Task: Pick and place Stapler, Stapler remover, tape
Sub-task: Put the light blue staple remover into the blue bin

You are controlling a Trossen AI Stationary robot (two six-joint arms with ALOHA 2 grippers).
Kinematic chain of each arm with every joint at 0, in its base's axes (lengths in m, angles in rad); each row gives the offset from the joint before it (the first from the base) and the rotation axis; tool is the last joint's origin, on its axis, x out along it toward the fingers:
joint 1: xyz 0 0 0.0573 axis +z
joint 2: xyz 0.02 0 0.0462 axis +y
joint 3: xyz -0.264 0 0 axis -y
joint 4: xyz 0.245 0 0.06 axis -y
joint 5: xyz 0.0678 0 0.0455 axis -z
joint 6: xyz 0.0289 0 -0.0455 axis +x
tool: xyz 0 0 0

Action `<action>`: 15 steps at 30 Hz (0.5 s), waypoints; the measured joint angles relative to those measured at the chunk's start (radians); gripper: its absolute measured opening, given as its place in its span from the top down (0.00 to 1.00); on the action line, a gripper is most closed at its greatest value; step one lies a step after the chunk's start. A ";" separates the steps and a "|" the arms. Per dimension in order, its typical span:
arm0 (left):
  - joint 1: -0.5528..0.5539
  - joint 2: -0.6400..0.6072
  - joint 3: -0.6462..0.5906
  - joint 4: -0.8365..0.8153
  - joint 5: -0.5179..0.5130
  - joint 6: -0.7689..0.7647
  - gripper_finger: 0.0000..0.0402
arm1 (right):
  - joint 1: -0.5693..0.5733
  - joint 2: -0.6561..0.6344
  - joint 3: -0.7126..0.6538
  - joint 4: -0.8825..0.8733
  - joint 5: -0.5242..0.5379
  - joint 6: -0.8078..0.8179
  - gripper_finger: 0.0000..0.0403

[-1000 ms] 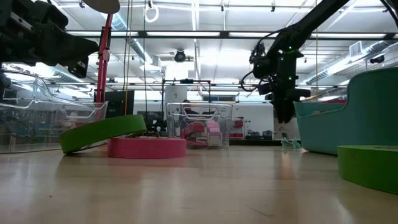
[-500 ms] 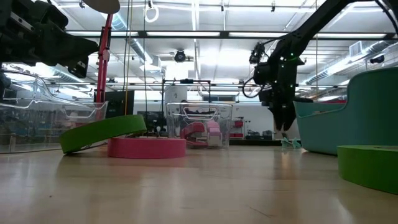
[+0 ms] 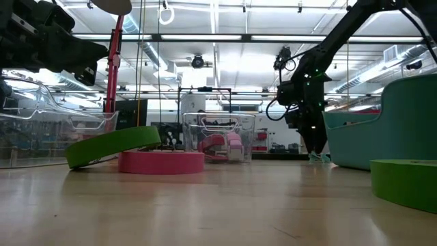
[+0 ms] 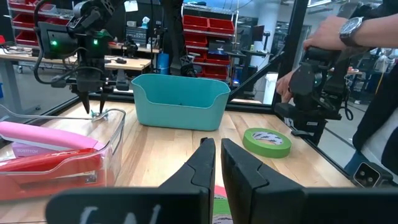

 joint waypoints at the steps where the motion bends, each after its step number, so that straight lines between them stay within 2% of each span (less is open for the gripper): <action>1: 0.000 0.000 0.000 0.000 0.000 0.000 0.93 | 0.000 0.000 0.000 0.000 0.000 0.000 0.66; 8: 0.000 0.000 0.000 0.000 0.000 0.000 0.93 | 0.000 0.000 0.000 -0.004 0.002 0.018 0.78; 15: 0.000 0.000 0.000 0.000 0.000 0.000 0.93 | 0.000 0.000 0.000 -0.006 0.002 0.032 0.86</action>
